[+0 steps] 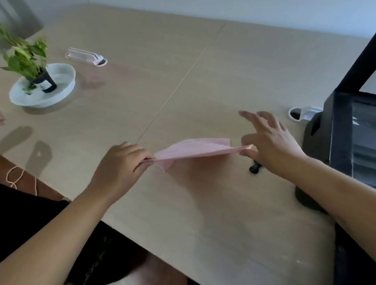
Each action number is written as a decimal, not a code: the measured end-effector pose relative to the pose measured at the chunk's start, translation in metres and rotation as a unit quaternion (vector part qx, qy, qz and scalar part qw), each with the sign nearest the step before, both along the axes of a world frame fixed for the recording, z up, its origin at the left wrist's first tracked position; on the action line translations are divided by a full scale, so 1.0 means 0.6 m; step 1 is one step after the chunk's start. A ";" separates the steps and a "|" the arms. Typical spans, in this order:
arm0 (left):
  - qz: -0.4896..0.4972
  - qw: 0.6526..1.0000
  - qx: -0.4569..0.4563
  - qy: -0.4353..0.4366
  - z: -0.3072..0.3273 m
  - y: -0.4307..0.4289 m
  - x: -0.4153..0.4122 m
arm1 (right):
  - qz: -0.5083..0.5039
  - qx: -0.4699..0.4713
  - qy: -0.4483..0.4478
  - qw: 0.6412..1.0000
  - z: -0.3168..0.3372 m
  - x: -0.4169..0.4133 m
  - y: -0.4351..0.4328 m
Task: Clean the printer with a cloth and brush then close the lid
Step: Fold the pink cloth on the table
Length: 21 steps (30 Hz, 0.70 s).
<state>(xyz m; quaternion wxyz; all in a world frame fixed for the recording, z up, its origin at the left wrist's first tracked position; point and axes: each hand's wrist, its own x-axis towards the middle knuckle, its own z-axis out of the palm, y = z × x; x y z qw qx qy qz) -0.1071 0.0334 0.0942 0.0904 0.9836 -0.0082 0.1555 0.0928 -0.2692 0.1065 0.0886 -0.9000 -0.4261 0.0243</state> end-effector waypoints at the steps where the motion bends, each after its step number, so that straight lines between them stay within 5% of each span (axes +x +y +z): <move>1: -0.016 0.997 -0.013 0.078 -0.024 -0.011 -0.021 | 0.024 -0.069 0.060 0.996 -0.017 -0.006 -0.009; 4: 0.018 0.927 -0.110 0.357 -0.081 -0.043 -0.069 | 0.070 -0.235 0.247 0.938 -0.068 -0.024 -0.022; 6: 0.045 0.881 -0.197 0.429 -0.099 -0.051 -0.080 | 0.065 -0.258 0.282 0.922 -0.084 -0.032 -0.027; 11: 0.156 0.886 -0.313 0.303 -0.114 -0.028 -0.019 | -0.098 -0.049 0.298 0.948 -0.129 -0.021 -0.028; 14: 0.222 0.891 -0.298 0.261 -0.147 -0.022 0.031 | -0.274 0.050 0.289 0.916 -0.180 -0.026 -0.023; 18: 0.243 0.913 -0.182 0.272 -0.209 -0.054 0.040 | -0.423 0.014 0.296 0.856 -0.247 -0.056 -0.020; 21: 0.214 0.934 -0.088 0.273 -0.240 -0.076 0.012 | -0.440 -0.004 0.303 0.845 -0.265 -0.069 -0.013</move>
